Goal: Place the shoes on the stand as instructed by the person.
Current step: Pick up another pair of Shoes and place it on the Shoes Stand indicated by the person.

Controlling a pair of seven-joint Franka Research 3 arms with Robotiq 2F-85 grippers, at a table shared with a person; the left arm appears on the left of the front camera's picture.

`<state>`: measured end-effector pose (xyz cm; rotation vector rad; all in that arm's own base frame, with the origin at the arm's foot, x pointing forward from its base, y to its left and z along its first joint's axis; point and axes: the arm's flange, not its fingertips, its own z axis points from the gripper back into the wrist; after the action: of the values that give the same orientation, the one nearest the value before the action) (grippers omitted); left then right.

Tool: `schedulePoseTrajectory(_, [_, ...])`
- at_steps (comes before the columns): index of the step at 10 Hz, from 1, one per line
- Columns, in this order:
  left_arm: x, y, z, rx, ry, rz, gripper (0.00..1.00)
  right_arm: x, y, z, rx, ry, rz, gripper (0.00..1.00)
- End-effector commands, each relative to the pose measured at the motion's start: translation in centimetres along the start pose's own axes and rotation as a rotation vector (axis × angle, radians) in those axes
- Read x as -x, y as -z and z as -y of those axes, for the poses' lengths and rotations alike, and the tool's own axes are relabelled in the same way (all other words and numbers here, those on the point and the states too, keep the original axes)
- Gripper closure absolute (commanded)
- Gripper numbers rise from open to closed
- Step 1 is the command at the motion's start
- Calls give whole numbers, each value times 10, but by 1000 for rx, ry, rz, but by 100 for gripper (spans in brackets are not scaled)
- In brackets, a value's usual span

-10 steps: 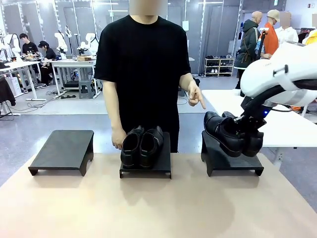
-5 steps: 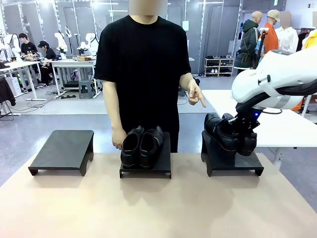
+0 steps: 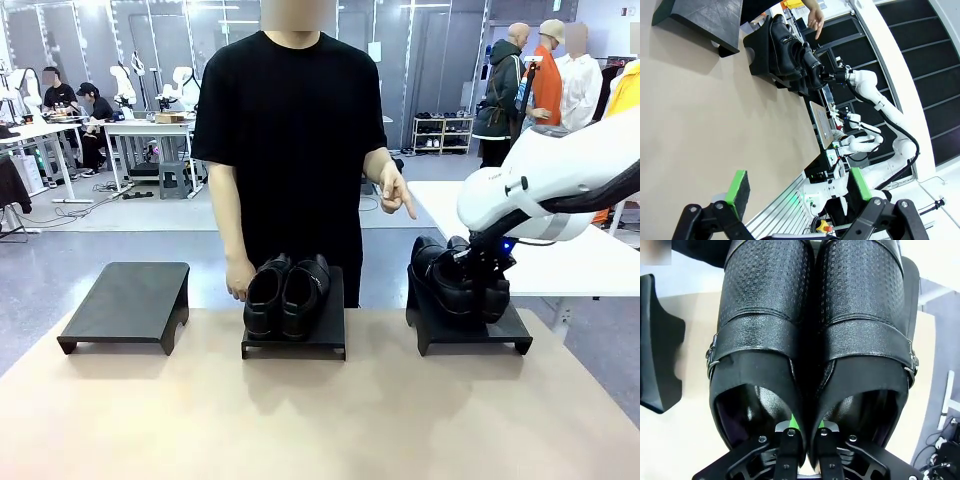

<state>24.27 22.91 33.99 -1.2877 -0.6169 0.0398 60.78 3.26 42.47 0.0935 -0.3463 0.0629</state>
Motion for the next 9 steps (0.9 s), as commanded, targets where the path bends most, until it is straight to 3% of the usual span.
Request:
schedulePoseTrajectory(1, [4, 0, 3, 11, 26, -7, 0, -1, -1, -2, 38, 63, 34, 92])
schedulePoseTrajectory(8, [4, 0, 3, 11, 26, -7, 0, 12, 15, 2, 41, 83, 47, 92])
schedulePoseTrajectory(9, [4, 0, 3, 11, 26, -7, 0, 13, 16, 1, 37, 83, 47, 83])
